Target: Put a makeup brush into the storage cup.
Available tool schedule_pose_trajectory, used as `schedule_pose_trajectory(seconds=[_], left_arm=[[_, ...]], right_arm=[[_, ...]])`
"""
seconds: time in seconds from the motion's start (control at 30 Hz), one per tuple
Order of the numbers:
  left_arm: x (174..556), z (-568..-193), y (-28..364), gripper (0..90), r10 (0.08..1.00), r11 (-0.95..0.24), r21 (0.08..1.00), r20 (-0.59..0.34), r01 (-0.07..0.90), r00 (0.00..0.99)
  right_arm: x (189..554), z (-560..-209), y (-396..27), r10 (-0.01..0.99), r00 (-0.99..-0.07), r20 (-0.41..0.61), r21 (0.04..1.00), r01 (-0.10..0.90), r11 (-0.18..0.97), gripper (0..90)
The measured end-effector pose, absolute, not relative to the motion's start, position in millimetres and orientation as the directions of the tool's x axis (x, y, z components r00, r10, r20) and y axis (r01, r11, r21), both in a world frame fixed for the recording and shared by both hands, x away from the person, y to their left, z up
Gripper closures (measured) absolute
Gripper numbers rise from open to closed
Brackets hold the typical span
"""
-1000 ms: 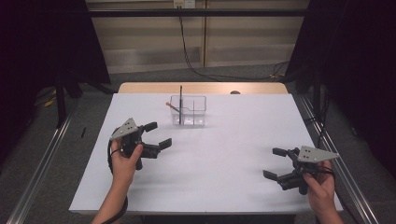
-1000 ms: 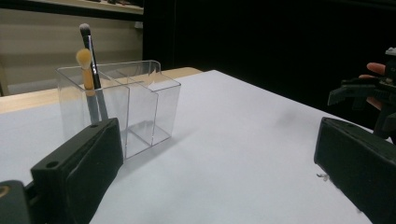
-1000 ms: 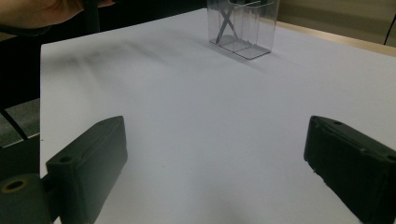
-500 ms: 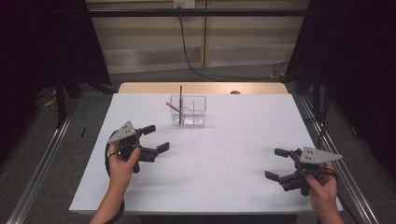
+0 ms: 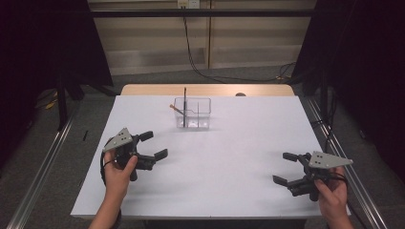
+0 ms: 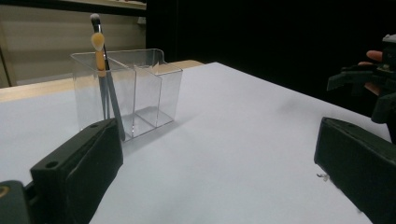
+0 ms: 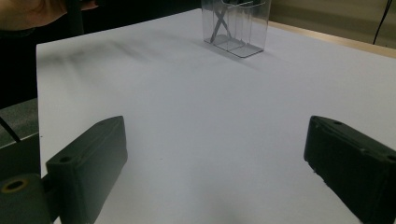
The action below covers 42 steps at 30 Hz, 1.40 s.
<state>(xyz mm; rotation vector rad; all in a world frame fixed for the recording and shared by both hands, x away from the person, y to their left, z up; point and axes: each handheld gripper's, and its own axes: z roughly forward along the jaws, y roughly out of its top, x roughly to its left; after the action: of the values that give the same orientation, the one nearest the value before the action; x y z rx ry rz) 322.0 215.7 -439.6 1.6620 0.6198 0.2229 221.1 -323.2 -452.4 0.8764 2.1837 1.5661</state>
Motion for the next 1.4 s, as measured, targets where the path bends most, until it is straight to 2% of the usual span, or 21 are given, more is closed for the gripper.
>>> schedule_pose_trajectory(seconds=[1.4], left_arm=[[303.7, -444.3, 233.2, 1.0, 0.513, -0.127, 0.957, -0.161, 0.26, 0.843]], right_arm=[[221.1, -453.7, -327.4, 0.651, -0.752, 0.103, 0.932, 0.301, 0.2, 5.8]])
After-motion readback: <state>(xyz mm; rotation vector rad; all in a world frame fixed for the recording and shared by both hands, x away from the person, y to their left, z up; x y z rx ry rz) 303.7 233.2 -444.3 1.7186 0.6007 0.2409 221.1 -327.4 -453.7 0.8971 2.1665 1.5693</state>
